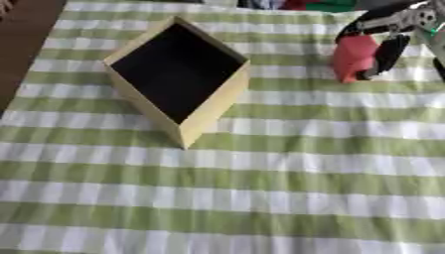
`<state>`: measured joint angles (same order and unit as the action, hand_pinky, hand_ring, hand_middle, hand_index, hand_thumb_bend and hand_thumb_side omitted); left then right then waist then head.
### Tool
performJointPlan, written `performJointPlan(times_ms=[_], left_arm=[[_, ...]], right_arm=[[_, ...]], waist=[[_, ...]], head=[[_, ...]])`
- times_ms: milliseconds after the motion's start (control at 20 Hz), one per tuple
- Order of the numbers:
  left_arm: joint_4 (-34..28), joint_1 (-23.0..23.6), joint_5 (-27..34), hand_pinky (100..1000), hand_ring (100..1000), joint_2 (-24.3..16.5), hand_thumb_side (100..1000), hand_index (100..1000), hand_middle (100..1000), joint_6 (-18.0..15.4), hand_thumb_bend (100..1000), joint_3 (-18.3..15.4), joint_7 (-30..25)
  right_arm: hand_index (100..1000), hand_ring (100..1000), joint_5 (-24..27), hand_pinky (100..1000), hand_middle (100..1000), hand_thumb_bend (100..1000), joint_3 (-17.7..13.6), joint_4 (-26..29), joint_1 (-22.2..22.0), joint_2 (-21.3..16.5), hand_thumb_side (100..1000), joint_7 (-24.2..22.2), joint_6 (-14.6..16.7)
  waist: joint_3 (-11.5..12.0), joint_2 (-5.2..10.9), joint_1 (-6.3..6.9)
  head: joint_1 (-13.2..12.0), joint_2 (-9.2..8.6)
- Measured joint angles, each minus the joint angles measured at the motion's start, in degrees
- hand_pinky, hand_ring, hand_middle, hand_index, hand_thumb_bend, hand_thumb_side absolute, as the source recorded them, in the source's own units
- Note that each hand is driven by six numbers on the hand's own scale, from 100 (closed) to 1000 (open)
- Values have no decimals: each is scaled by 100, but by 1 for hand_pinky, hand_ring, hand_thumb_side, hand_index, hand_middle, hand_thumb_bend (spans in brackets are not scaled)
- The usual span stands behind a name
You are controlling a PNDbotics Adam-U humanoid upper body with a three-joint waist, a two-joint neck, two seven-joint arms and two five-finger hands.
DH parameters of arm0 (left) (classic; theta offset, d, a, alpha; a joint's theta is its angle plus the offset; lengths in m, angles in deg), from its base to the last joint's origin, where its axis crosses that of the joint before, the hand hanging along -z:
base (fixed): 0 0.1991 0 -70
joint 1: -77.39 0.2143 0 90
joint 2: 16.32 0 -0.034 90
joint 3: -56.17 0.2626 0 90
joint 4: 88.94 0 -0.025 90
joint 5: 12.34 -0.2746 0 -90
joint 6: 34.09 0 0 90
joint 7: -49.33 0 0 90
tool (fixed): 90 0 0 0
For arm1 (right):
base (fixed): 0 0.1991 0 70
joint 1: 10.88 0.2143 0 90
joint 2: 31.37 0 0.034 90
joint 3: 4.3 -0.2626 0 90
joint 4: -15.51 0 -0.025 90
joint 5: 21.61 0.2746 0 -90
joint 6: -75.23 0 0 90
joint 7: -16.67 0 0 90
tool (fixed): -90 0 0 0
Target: Pick up objects on the table and place them in the box.
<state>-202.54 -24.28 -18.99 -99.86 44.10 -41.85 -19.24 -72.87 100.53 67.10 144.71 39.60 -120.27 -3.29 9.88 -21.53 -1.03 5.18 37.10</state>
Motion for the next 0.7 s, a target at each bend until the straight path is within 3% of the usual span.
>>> performJointPlan(times_ms=[200, 650, 700], left_arm=[[0, 0, 0, 1000, 486, 1, 147, 753, 505, 1, 100, 0, -1], [0, 0, 0, 1000, 486, 4, 148, 753, 505, 1, 100, 0, -1], [0, 0, 0, 1000, 486, 4, 154, 744, 500, 1, 100, 0, -2]], right_arm=[[898, 912, -51, 915, 739, 295, -2, -26, 0, 15, 100, 136, -20], [895, 911, -58, 914, 737, 289, -2, -75, 0, 51, 100, 319, -38], [729, 865, -58, 855, 643, 100, -2, -75, 1, 52, 100, 321, -38]], waist=[[0, 0, -13], [3, 0, -15], [3, 0, -15]], head=[[0, -1], [1, -2], [2, -2]])
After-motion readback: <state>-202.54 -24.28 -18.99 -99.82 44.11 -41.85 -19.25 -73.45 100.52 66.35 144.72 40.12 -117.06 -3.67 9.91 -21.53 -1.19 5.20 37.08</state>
